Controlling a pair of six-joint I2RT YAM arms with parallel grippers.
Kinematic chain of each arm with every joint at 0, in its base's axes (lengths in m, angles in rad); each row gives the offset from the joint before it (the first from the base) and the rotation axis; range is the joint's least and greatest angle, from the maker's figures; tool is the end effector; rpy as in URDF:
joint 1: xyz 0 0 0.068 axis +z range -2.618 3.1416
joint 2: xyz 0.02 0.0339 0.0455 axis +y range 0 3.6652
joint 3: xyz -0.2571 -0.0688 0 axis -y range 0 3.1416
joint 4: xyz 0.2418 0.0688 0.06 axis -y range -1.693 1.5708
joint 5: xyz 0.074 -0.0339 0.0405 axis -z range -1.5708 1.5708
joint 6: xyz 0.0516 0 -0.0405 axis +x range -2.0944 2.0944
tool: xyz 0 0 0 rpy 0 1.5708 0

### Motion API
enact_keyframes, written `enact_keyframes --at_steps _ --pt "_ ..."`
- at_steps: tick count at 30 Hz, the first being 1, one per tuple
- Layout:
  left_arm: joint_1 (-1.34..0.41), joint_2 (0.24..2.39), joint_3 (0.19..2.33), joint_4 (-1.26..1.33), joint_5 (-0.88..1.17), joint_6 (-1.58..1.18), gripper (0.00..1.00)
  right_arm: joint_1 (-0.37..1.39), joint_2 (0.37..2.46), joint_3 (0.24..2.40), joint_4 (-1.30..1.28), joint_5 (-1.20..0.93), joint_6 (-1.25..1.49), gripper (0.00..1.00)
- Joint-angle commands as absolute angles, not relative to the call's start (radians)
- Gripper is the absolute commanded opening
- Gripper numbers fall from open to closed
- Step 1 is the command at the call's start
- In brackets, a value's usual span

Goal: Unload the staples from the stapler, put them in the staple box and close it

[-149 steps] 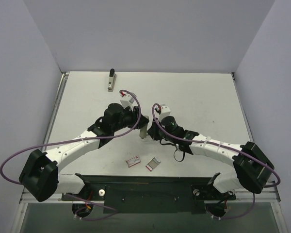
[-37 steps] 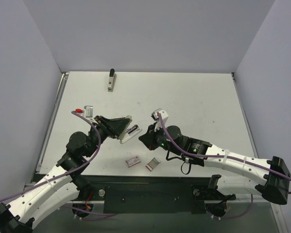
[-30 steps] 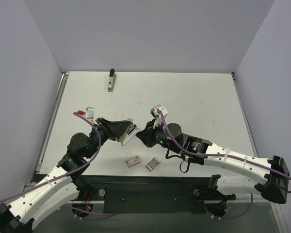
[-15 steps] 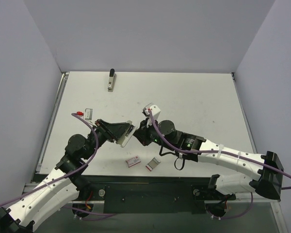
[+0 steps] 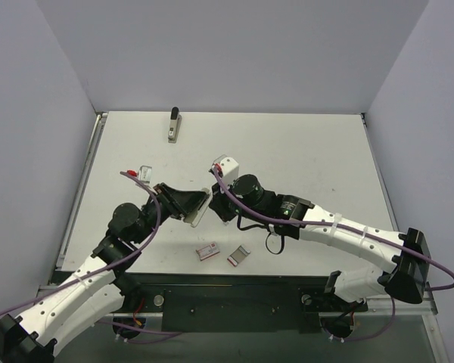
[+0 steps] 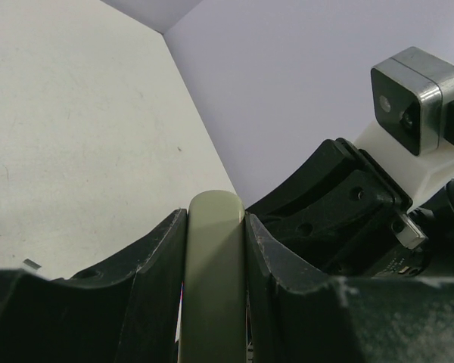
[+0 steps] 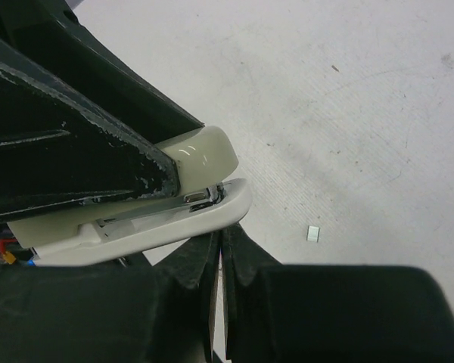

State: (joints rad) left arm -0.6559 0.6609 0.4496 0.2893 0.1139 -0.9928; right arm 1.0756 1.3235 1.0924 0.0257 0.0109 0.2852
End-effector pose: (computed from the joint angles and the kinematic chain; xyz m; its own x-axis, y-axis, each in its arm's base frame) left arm 0.1477 -0.1211 0.2890 -0.5490 -0.6275 -0.5521 0.4318 0.3526 -0.8302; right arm 0.1569 0.2893 0.3402 -0.3391 -0.0359 -0.9401 -0.8121 0.5155 0.2733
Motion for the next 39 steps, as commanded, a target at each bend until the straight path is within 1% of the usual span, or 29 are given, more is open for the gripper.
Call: enact_keyframes --at_steps 1,8,15,17,19,21,29,33,35,39 --pt "-0.719 0.693 0.486 0.235 0.427 -0.974 0.0 1.101 1.338 1.19 0.307 -0.115 0.29 0.0" --pt "-0.709 0.704 0.59 0.137 0.335 -0.878 0.0 1.06 1.215 1.027 0.259 -0.046 0.324 0.0" --pt "-0.681 0.77 0.692 0.098 0.204 -0.792 0.0 0.994 0.99 0.809 0.207 -0.003 0.402 0.0" --pt "-0.681 0.796 0.716 0.097 0.161 -0.764 0.0 0.986 0.935 0.772 0.169 0.051 0.416 0.04" --pt "-0.677 0.821 0.741 0.086 0.103 -0.726 0.0 0.983 0.882 0.738 0.134 0.075 0.423 0.12" --pt "-0.667 0.845 0.762 0.084 0.048 -0.692 0.0 0.983 0.842 0.71 0.104 0.1 0.429 0.17" --pt "-0.623 0.965 0.828 0.061 -0.222 -0.556 0.0 0.983 0.776 0.644 0.045 0.13 0.446 0.24" --pt "-0.597 1.043 0.873 0.035 -0.415 -0.471 0.0 0.985 0.788 0.629 0.028 0.143 0.454 0.28" --pt "-0.581 1.083 0.873 0.058 -0.463 -0.439 0.0 0.985 0.788 0.617 0.028 0.14 0.459 0.31" --pt "-0.525 1.192 0.897 0.094 -0.572 -0.358 0.0 0.988 0.781 0.583 0.044 0.137 0.48 0.33"
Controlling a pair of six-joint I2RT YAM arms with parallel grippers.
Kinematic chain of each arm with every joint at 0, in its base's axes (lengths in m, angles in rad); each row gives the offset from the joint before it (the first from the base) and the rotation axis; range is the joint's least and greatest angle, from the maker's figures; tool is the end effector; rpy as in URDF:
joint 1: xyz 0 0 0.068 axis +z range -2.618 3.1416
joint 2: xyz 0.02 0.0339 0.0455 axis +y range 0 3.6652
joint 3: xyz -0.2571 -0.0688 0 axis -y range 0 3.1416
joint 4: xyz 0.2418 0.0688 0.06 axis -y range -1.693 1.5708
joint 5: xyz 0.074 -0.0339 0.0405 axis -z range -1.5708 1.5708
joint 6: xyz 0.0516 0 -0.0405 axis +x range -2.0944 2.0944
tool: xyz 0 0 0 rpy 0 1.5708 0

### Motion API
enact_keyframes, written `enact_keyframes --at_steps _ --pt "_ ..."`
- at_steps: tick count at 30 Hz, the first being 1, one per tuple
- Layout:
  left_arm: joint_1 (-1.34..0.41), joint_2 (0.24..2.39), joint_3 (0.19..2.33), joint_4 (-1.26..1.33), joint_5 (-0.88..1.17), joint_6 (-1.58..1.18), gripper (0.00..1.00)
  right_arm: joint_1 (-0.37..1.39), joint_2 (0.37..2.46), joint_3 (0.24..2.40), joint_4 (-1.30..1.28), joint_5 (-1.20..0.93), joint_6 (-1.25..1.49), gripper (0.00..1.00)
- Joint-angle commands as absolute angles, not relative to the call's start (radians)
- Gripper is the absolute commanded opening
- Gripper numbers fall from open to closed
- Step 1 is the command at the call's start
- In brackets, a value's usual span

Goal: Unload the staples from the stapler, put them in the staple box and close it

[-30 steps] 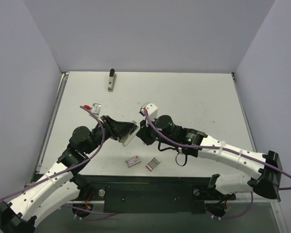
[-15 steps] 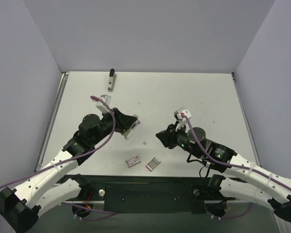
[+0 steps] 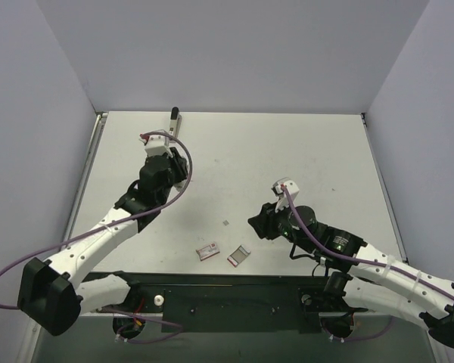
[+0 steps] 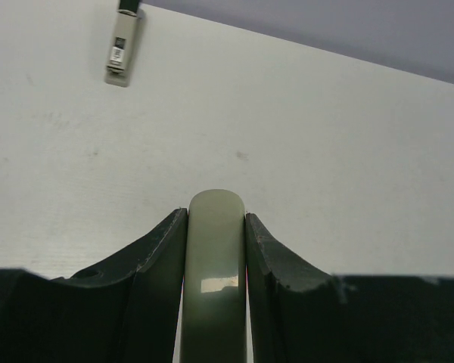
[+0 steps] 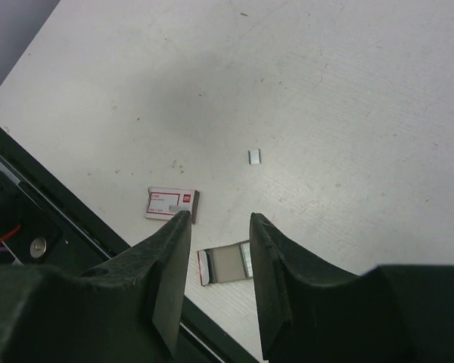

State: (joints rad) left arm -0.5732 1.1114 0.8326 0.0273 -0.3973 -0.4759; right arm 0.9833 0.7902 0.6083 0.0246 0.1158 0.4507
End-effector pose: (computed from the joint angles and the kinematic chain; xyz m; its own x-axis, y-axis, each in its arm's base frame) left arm 0.2400 -0.1311 0.3048 -0.2707 -0.3281 -0.9050 0.0689 0.9311 -0.3581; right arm 0.1222 0.1727 0.2918 -0.4107 0.1638 -0.8969 -0.6494 0.6379 0.4139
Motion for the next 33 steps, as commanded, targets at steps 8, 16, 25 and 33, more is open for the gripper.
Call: enact_keyframes --at_steps 8,16,25,33 --pt "-0.304 1.448 0.955 0.193 -0.511 -0.353 0.0 1.011 0.811 0.552 0.084 0.106 0.495 0.33" --pt "-0.157 1.739 1.149 0.184 -0.4 -0.376 0.0 1.019 0.848 0.554 0.115 0.095 0.479 0.34" --pt "-0.109 1.986 1.397 -0.064 -0.336 -0.431 0.0 1.015 0.91 0.56 0.147 0.104 0.456 0.35" --pt "-0.098 2.036 1.424 -0.146 -0.322 -0.474 0.34 1.017 0.913 0.557 0.143 0.091 0.472 0.38"
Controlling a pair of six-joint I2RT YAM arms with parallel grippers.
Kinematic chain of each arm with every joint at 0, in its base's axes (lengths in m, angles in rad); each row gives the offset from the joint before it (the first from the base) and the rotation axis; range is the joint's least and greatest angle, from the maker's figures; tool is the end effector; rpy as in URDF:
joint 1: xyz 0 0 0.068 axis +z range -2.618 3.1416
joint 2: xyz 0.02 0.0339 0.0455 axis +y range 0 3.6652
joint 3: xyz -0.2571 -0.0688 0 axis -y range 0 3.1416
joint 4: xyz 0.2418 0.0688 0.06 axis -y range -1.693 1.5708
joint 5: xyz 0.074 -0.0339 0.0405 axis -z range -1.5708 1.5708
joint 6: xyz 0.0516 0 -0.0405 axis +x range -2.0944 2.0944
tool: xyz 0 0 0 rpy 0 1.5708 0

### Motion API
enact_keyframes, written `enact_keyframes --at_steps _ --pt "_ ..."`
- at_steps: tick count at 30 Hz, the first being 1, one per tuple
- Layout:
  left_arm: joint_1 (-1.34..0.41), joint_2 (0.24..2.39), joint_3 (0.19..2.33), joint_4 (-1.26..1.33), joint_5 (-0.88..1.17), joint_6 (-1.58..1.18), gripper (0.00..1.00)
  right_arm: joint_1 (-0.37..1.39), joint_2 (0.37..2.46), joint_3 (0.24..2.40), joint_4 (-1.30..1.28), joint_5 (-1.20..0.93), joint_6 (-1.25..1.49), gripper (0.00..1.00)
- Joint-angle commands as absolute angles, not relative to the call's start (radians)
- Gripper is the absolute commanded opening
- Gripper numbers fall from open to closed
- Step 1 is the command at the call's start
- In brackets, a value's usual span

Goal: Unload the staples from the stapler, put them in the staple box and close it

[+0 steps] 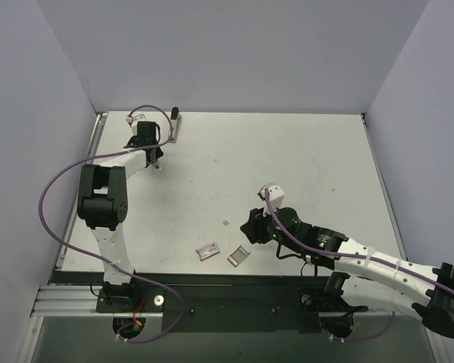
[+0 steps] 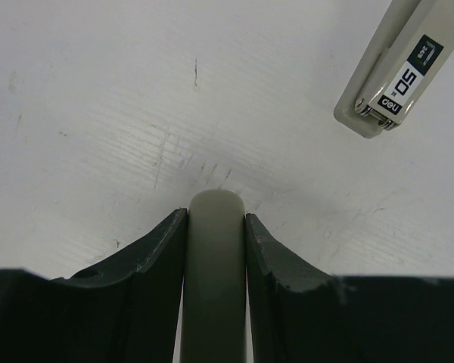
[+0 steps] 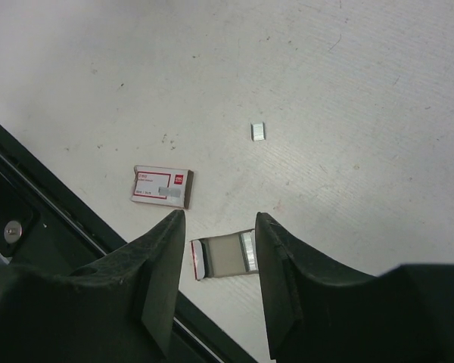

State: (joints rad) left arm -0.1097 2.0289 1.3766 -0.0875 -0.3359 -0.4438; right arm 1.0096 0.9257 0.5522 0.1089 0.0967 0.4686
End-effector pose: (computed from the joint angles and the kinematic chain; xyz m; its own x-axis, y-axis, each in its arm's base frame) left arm 0.4521 -0.0327 0.1623 -0.5457 -0.3477 -0.7625 -0.4129 0.9033 -0.1165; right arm 0.1284 0.1950 0.2538 -0.4824 0.0773 -0.8726 -0.6447 0.6430 0.4134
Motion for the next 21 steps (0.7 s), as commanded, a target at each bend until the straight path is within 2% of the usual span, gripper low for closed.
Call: enact_keyframes --at_steps 1,2,5,7,21 --pt "-0.098 2.03 1.419 -0.146 -0.316 -0.471 0.38 1.017 0.91 0.557 0.14 0.091 0.474 0.4" --pt "-0.098 2.026 1.411 -0.146 -0.311 -0.469 0.44 1.017 0.905 0.557 0.138 0.091 0.477 0.41" --pt "-0.098 2.007 1.382 -0.146 -0.298 -0.465 0.51 1.015 0.896 0.554 0.137 0.08 0.492 0.42" --pt "-0.097 1.984 1.355 -0.129 -0.293 -0.459 0.61 1.019 0.888 0.552 0.137 0.075 0.5 0.42" --pt "-0.098 1.885 1.362 -0.196 -0.278 -0.448 0.64 1.042 0.812 0.538 0.095 0.087 0.532 0.43"
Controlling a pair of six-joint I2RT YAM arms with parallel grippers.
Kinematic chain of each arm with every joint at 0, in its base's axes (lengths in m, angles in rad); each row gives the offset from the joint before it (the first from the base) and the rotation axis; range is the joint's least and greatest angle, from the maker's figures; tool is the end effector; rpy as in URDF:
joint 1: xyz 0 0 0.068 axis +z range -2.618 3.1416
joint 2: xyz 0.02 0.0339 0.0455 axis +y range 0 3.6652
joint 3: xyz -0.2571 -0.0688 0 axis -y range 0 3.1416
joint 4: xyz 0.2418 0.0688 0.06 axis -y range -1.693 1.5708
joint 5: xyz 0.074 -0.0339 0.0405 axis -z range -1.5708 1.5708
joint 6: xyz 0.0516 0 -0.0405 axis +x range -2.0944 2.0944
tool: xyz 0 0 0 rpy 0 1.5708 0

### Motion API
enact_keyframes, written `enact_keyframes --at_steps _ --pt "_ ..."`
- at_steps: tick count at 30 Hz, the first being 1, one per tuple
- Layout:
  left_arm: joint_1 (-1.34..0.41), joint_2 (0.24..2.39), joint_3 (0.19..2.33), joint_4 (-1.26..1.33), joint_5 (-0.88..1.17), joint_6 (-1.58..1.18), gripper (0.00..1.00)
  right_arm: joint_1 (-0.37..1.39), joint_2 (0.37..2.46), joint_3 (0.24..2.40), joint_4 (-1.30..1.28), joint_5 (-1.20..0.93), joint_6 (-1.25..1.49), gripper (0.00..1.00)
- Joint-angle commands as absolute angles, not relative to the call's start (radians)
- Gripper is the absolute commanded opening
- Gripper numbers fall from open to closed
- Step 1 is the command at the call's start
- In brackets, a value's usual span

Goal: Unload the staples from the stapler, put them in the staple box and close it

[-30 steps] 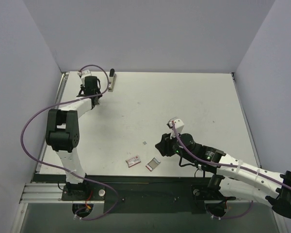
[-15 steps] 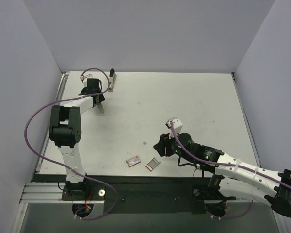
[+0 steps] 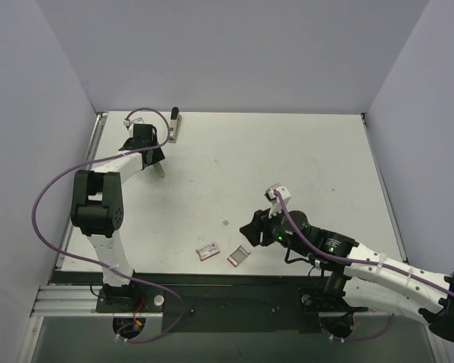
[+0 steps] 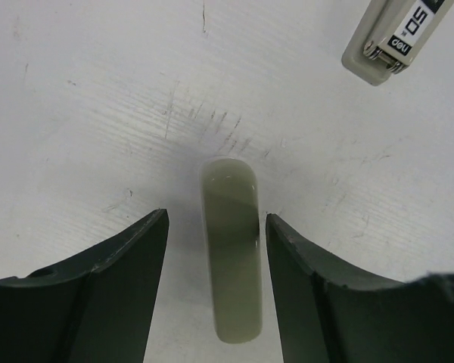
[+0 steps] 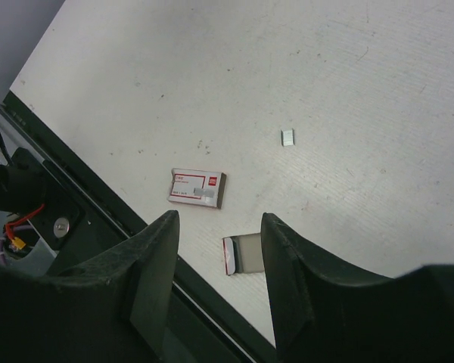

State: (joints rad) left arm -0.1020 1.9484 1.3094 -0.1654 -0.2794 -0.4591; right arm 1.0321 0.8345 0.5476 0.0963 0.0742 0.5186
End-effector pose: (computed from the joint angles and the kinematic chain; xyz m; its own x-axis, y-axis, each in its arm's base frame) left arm 0.4296 -0.0297 0.1674 -0.6015 -0.3666 -0.7098 -0.4004 0.9072 -0.1292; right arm 0.1159 0.1864 0.2694 -0.4902 0.1433 -0.8597 -0.6629 0.5792 0.4745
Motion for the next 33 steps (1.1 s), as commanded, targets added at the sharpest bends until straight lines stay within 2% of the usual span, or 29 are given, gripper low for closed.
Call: enact_keyframes --at_steps 1,9,23,27,29,32,33 --pt "-0.1 1.888 1.373 -0.201 -0.281 -0.448 0.64 1.043 0.81 0.537 0.095 0.089 0.534 0.43" --pt "-0.101 1.956 1.46 -0.276 -0.305 -0.44 0.63 1.046 0.815 0.538 0.089 0.095 0.526 0.43" --pt "-0.114 2.011 1.479 -0.305 -0.327 -0.439 0.58 1.048 0.853 0.545 0.107 0.083 0.525 0.43" --pt "-0.115 2.016 1.474 -0.304 -0.324 -0.433 0.5 1.048 0.85 0.541 0.107 0.081 0.528 0.43" --pt "-0.115 2.016 1.473 -0.301 -0.322 -0.426 0.41 1.046 0.845 0.537 0.109 0.084 0.531 0.43" --pt "-0.117 2.008 1.473 -0.298 -0.313 -0.411 0.17 1.048 0.842 0.532 0.11 0.084 0.532 0.43" --pt "-0.117 2.006 1.474 -0.298 -0.31 -0.405 0.13 1.048 0.842 0.531 0.11 0.084 0.532 0.43"
